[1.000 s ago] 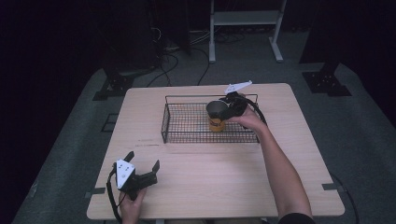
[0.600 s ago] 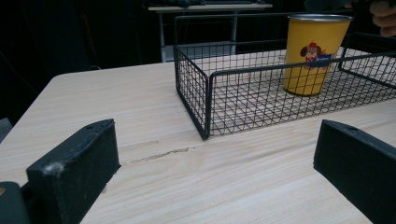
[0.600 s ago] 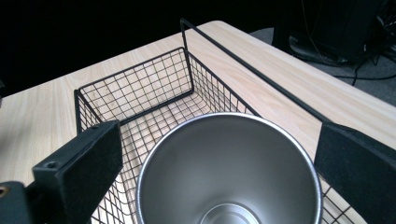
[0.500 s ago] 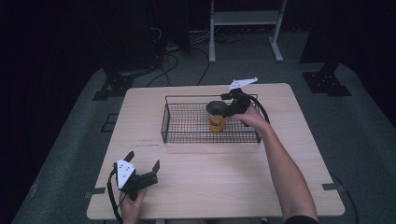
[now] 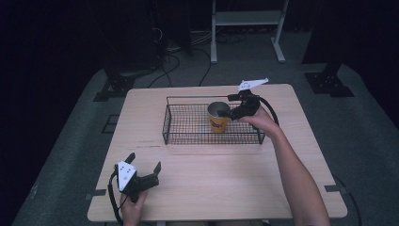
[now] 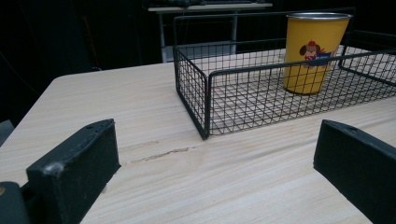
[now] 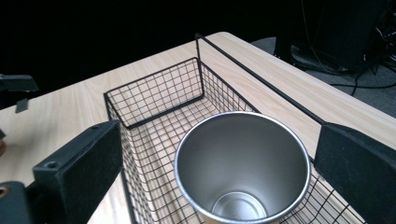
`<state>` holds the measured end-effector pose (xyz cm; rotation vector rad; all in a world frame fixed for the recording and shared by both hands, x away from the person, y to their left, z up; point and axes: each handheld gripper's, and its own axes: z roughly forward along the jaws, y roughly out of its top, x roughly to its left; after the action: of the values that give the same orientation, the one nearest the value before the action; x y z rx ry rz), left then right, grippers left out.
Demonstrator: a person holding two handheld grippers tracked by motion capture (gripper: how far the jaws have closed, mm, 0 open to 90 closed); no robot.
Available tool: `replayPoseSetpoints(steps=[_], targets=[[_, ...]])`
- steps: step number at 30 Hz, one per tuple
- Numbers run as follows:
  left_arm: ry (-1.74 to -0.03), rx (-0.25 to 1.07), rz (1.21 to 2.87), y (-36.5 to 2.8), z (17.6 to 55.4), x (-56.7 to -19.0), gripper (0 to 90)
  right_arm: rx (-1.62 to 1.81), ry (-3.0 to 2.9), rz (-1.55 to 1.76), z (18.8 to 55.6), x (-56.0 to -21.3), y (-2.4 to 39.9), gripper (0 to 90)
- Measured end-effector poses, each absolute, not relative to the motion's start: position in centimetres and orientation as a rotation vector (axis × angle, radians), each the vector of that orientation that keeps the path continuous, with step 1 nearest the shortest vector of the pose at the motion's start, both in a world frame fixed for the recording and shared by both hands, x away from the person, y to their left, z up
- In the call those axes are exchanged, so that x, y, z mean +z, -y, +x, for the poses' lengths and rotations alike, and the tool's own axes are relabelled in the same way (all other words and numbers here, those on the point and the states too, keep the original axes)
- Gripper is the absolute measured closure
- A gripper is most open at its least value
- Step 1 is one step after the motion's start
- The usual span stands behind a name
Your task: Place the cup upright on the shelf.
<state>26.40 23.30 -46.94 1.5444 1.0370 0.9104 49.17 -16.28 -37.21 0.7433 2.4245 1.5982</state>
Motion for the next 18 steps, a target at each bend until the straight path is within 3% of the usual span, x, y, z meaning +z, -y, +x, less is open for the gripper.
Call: replayPoseSetpoints(steps=[18], targets=[[-1.036, 0.912, 1.546, -23.3, 26.4, -46.9, 0.0, 1.635, -2.428, 0.717, 46.9, -36.1, 18.5, 3.8]])
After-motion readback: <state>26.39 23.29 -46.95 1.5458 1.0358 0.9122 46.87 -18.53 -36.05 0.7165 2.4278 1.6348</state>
